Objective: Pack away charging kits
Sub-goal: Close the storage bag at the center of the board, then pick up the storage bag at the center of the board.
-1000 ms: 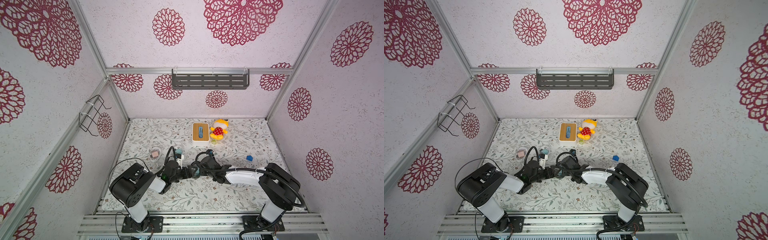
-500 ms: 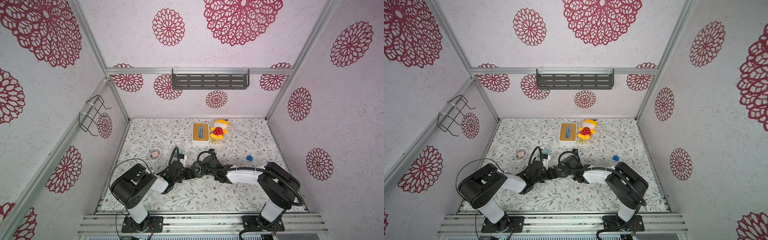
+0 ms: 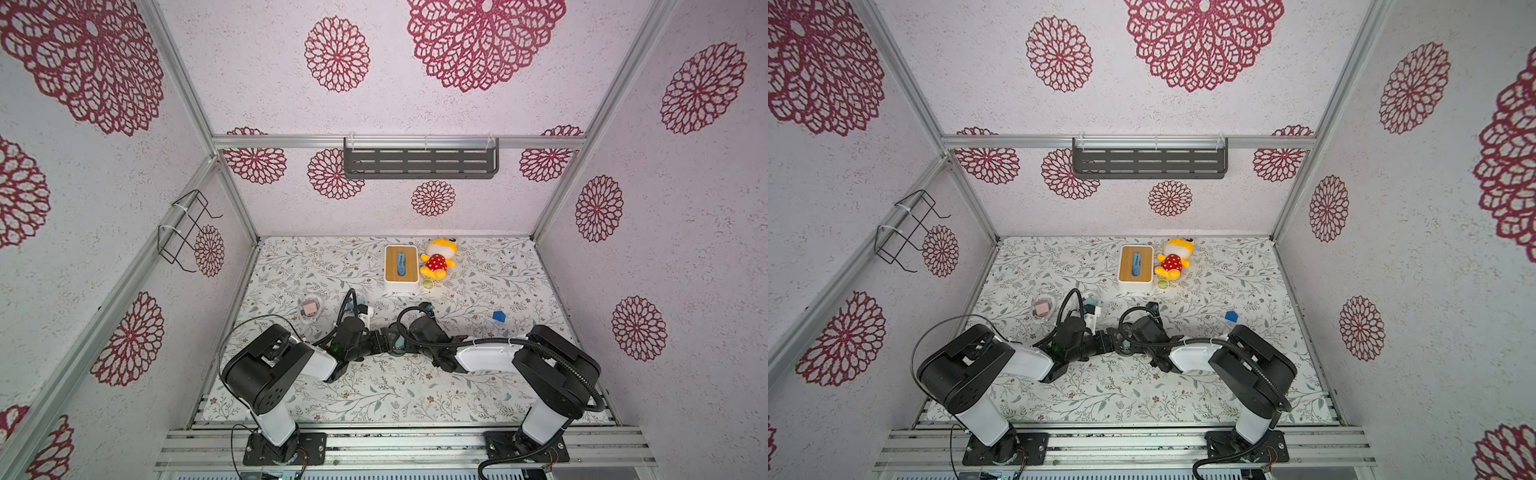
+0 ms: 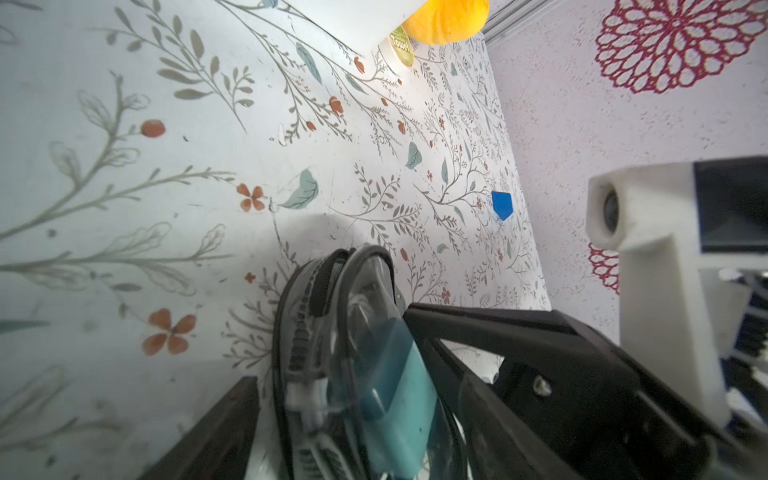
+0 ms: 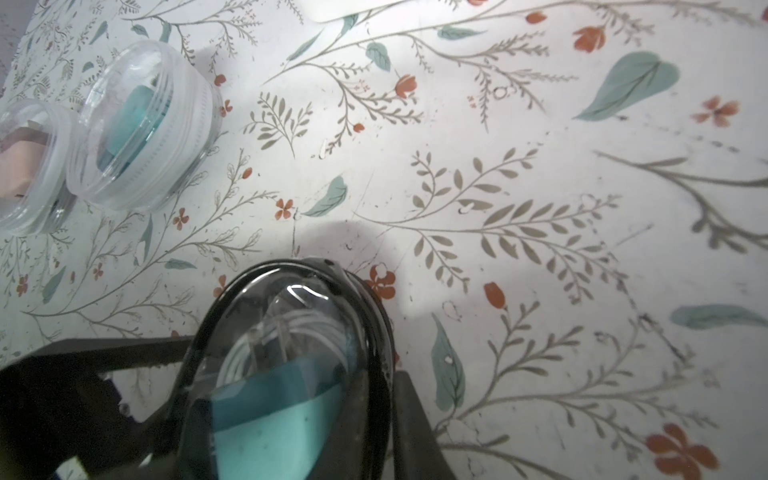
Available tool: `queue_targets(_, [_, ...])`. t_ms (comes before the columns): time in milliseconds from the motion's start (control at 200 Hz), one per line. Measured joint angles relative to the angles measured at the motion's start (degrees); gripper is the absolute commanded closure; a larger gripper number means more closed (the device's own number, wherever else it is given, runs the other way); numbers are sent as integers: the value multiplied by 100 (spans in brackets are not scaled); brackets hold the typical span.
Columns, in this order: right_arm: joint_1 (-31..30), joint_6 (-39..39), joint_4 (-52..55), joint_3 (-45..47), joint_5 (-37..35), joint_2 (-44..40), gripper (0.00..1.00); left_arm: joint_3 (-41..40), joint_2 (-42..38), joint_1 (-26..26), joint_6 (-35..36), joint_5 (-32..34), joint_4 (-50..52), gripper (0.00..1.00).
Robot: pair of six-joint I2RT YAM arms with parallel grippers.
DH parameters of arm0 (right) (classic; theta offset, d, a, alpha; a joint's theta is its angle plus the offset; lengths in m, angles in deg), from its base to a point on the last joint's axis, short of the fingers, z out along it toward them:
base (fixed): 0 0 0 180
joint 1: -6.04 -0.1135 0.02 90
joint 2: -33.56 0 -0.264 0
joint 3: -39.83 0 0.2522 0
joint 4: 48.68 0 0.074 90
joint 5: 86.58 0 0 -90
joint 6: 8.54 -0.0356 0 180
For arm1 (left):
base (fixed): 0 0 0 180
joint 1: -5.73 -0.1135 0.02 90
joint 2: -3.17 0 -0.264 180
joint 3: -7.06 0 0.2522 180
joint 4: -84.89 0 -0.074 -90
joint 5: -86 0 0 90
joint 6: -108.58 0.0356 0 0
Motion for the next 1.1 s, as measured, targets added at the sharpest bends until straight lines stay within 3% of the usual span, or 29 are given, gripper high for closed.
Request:
queue_targets(881, [68,125,-1038,446,70,120,94,254,273,-68,-260,-678,-33,23])
queue_targets(1101, [79,125,-1123,503,74,120,94,387,704,-68,-555,-1016,-577,26])
